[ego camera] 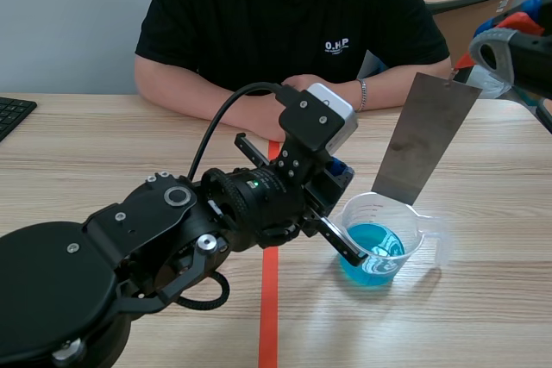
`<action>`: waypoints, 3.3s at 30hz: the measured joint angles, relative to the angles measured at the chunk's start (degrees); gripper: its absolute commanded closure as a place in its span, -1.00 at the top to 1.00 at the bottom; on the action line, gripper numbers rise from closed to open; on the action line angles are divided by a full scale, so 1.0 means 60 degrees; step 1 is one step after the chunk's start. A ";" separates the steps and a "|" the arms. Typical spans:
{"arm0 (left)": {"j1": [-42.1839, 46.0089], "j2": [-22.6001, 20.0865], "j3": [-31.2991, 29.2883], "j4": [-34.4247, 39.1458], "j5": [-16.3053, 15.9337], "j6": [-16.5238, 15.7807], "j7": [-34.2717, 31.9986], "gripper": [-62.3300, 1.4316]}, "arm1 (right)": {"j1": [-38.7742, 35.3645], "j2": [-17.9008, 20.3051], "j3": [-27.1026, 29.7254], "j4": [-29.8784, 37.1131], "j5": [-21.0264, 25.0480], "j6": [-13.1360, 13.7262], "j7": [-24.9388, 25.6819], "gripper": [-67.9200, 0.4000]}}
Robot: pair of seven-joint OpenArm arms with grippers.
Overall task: Do the redox reaction experiment.
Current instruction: 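Raise the plate and point at it, then put the plate into the left beaker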
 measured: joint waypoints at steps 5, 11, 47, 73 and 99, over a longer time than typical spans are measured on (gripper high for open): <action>0.0000 0.0000 0.0000 0.0000 0.0000 0.0000 0.0000 -0.80 | 0.0000 0.0000 0.0000 0.0000 0.0000 0.0000 0.0000 -0.94; 0.0000 0.0000 0.0000 0.0000 0.0000 0.0000 0.0004 -0.80 | 0.0000 0.0000 0.0000 0.0000 0.0000 0.0000 0.0000 -0.94; 0.8699 -0.4761 -0.6273 0.4280 0.0823 0.3257 -0.1366 -0.80 | 0.0000 0.0000 0.0000 0.0000 -0.0029 0.0000 0.0007 -0.94; 1.1803 -0.2772 -0.8207 0.4280 0.0827 0.3337 0.0000 -0.80 | 0.0364 0.0222 -0.0335 0.0000 -0.0029 0.0000 0.0288 -0.94; 1.1828 -0.1956 -0.8189 0.4280 0.0827 0.3330 -0.0029 -0.80 | 0.4331 0.0055 -0.5085 -0.0004 -0.0029 0.0000 -0.0940 -0.94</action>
